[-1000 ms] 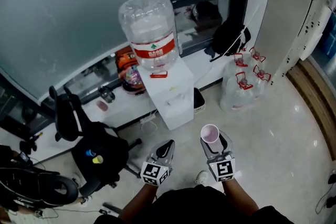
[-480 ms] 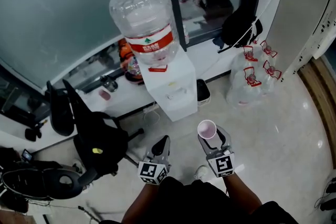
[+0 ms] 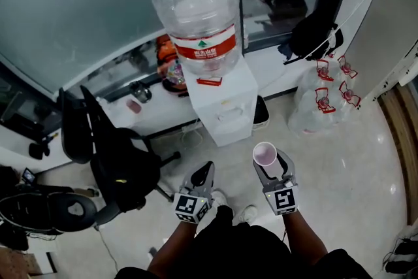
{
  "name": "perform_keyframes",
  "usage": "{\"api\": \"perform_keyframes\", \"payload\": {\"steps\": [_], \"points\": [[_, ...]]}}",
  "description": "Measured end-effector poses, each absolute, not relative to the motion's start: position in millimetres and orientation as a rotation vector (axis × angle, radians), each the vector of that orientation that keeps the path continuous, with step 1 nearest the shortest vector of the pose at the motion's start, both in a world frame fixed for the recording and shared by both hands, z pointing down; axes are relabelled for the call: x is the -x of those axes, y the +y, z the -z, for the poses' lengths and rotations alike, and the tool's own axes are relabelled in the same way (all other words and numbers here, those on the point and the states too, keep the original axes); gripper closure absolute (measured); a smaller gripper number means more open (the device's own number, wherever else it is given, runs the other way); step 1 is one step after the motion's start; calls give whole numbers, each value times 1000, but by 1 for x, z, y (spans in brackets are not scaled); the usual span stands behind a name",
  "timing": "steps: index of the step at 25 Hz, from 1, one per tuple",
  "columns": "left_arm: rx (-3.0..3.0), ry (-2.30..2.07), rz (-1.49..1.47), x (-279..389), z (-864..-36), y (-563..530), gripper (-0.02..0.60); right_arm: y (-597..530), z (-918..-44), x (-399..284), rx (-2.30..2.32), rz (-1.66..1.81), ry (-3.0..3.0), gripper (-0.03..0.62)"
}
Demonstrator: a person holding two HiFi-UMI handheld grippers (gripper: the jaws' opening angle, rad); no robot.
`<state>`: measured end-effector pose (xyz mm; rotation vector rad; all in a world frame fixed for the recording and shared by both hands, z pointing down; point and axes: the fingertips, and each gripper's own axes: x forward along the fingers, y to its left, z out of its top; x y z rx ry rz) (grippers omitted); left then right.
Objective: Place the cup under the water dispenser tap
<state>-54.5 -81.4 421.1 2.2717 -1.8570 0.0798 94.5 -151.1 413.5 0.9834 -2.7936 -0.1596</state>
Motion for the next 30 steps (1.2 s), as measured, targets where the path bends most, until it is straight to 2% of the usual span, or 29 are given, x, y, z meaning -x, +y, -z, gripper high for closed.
{"api": "perform_keyframes", "payload": {"steps": [19, 30], "points": [[-2290, -1807, -146, 145, -449, -119, 566, -202, -445, 3, -940, 77, -2746, 319], [-2328, -1825, -176, 149, -471, -153, 566, -229, -496, 22, -836, 60, -2729, 319]]}}
